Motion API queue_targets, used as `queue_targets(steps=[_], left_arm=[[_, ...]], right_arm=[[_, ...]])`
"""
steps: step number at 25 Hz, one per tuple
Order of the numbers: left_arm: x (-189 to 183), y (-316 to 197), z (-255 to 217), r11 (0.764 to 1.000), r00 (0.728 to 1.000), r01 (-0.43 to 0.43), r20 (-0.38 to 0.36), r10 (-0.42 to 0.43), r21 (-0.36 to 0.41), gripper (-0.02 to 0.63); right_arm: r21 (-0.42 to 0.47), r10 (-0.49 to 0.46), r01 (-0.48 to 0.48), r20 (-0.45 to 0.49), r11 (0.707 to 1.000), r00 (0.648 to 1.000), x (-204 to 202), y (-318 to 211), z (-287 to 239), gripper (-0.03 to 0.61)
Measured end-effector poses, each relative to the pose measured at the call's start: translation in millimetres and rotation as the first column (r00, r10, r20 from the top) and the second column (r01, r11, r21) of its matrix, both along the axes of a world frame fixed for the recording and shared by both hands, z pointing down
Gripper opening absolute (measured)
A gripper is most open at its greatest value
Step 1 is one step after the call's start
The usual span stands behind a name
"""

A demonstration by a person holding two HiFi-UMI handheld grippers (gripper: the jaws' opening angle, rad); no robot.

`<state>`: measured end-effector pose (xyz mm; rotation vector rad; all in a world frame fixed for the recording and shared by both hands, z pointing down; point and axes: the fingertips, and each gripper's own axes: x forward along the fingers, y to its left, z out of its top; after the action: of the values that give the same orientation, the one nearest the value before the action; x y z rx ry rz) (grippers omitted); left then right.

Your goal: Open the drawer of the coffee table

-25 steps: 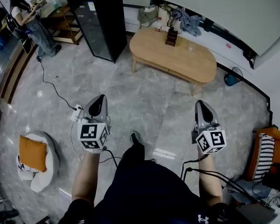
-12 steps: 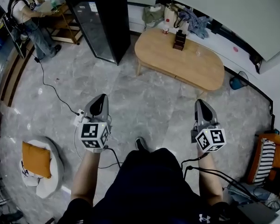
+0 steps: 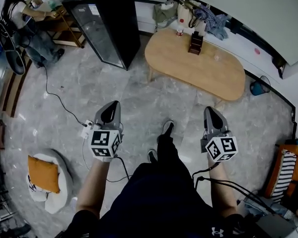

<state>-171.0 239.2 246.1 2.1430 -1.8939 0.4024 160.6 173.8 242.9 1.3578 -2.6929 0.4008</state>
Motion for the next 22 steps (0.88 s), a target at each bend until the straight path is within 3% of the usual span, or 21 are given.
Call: queue_targets(steps=[5, 11, 17, 22], left_arm=[[-23.3, -59.8, -0.2, 0.999, 0.999, 0.035, 0.015, -0.035, -0.002, 0.003], [-45.1, -148.4, -7.1, 0.995, 0.994, 0.082, 0.067, -0.085, 0.059, 0.003], [-41.4, -219.4, 13.1, 0.998, 0.995, 0.044, 0.085, -0.048, 0.042, 0.003], [-38.0, -254.3, 47.4, 1.0, 0.995, -0.014, 0.098, 0.016, -0.025, 0.003]], right_arm=[[0.008, -0.013, 0.013, 0.025, 1.0, 1.0, -20.4, -72.6, 1.5, 0.003], [0.013, -0.033, 0.032, 0.034, 0.999, 0.999, -38.7, -171.2, 1.1, 0.003], [0.019, -0.033, 0.033, 0.0, 0.999, 0.999, -30.9, -246.7, 11.2, 0.003], [0.013, -0.02, 0.02, -0.028, 1.0, 0.999, -20.9, -280.9, 30.2, 0.003]])
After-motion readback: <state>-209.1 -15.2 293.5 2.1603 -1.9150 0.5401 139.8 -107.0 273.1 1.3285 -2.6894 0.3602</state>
